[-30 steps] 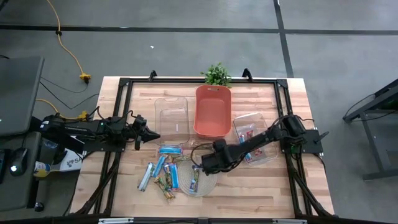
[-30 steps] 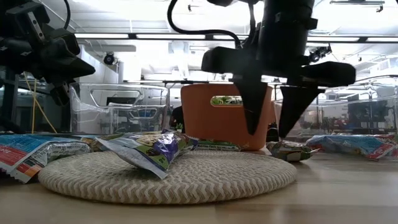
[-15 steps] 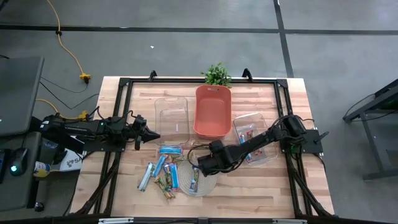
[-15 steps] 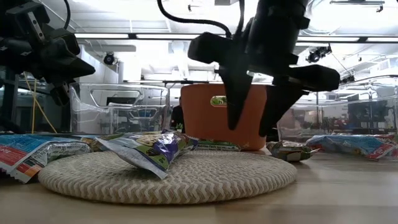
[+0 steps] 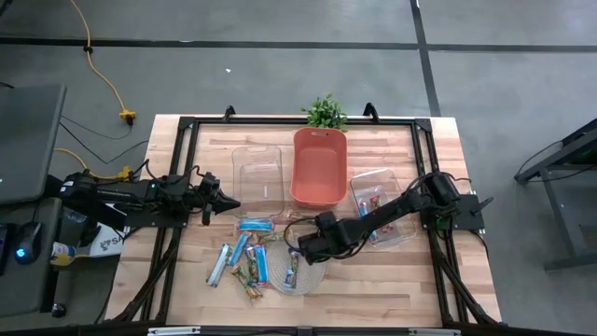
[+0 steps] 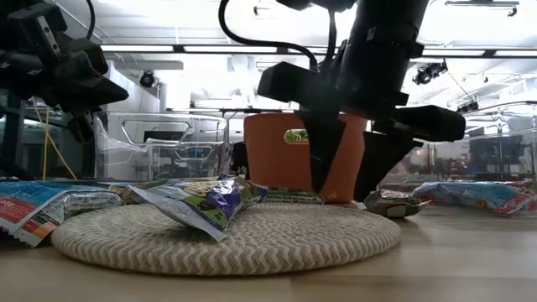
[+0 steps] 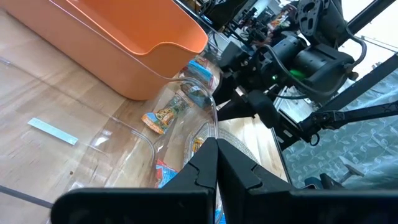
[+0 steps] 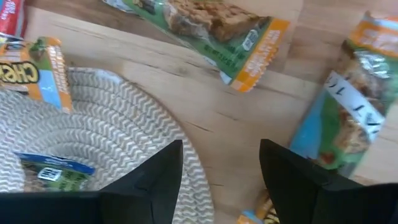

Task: Pick and place Granola Bars by type
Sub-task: Put the yellow granola bar into the orange bin

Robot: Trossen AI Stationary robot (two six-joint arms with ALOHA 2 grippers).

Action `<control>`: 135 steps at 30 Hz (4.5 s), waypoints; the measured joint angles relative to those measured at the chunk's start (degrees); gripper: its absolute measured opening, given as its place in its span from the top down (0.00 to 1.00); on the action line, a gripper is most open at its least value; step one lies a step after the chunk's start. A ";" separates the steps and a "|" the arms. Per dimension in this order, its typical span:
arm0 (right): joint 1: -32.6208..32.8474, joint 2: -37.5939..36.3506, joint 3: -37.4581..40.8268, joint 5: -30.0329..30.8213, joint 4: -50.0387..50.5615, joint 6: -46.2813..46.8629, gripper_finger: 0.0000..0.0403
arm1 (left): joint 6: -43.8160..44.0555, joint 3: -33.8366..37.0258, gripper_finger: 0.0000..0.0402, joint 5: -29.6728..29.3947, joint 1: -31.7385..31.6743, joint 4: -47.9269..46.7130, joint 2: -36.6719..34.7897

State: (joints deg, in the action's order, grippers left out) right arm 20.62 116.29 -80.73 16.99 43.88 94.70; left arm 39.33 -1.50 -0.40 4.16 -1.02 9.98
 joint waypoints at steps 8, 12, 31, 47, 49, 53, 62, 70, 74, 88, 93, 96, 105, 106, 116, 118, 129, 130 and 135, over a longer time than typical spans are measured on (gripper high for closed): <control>0.01 -1.66 0.02 -0.74 6.74 0.95 0.51 | 0.00 0.00 1.00 0.02 0.00 0.00 0.00; 0.02 -2.43 0.00 -0.31 10.52 2.42 0.51 | 0.00 0.00 1.00 0.02 0.00 0.00 0.01; 0.17 -3.83 9.33 -3.78 -2.42 5.97 0.51 | 0.00 0.00 1.00 0.02 0.00 0.00 0.01; -1.44 -3.80 9.11 -7.11 -1.93 5.81 0.56 | 0.00 0.00 1.00 -0.07 0.00 -0.24 0.02; -1.44 -3.78 9.14 -7.36 -1.88 5.67 0.60 | 0.00 0.00 1.00 -0.09 -0.01 -0.26 0.02; -1.44 -3.76 9.22 -8.35 -1.90 5.38 0.69 | 0.00 0.00 1.00 -0.11 -0.01 -0.26 0.02; -1.05 -6.89 9.20 -8.12 -4.59 3.53 0.81 | 0.00 0.00 1.00 -0.15 0.00 -0.28 0.02; -1.10 -11.34 9.19 -5.97 -7.73 -1.15 0.84 | 0.00 0.00 1.00 -0.17 -0.01 -0.31 0.02; -1.07 -13.66 9.16 -5.72 -12.83 -6.76 0.84 | 0.00 0.00 1.00 -0.17 -0.02 -0.29 0.02; -1.85 -17.20 9.11 3.04 -44.25 -31.78 0.86 | 0.00 0.02 1.00 -0.57 -0.01 -0.06 0.01; -3.44 -17.20 9.11 5.27 -51.76 -38.01 0.86 | 0.00 0.02 1.00 -0.60 0.00 -0.04 0.01; -4.64 -17.20 9.09 5.38 -54.84 -40.07 0.86 | 0.00 0.02 1.00 -0.61 0.00 -0.03 0.00; -8.86 -18.20 9.09 5.42 -56.76 -44.08 0.86 | 0.00 0.02 1.00 -0.63 -0.02 0.00 0.00; -9.43 -18.67 9.09 5.38 -56.94 -44.49 0.86 | 0.00 0.02 1.00 -0.63 0.00 0.00 0.00; -16.47 -28.60 9.11 5.42 -44.80 -48.44 0.86 | 0.00 0.04 1.00 -0.79 -0.02 0.52 0.00; -17.80 -31.13 9.11 6.46 -40.28 -48.19 0.86 | 0.00 0.04 1.00 -0.76 0.00 0.57 0.00; -23.89 -37.46 9.10 7.37 -20.35 -40.57 0.86 | 0.00 0.04 1.00 -0.76 0.00 0.70 0.02; -24.53 -36.97 9.09 6.33 -19.55 -39.84 0.86 | 0.00 0.04 1.00 -0.76 0.00 0.71 0.00; -27.46 -33.84 9.09 0.97 -16.57 -37.65 0.86 | 0.02 0.04 1.00 -0.76 -0.02 0.76 0.02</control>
State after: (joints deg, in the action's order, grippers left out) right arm -6.84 82.45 -71.64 17.97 27.31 57.05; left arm 39.36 -1.45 -1.17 4.14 -0.25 10.00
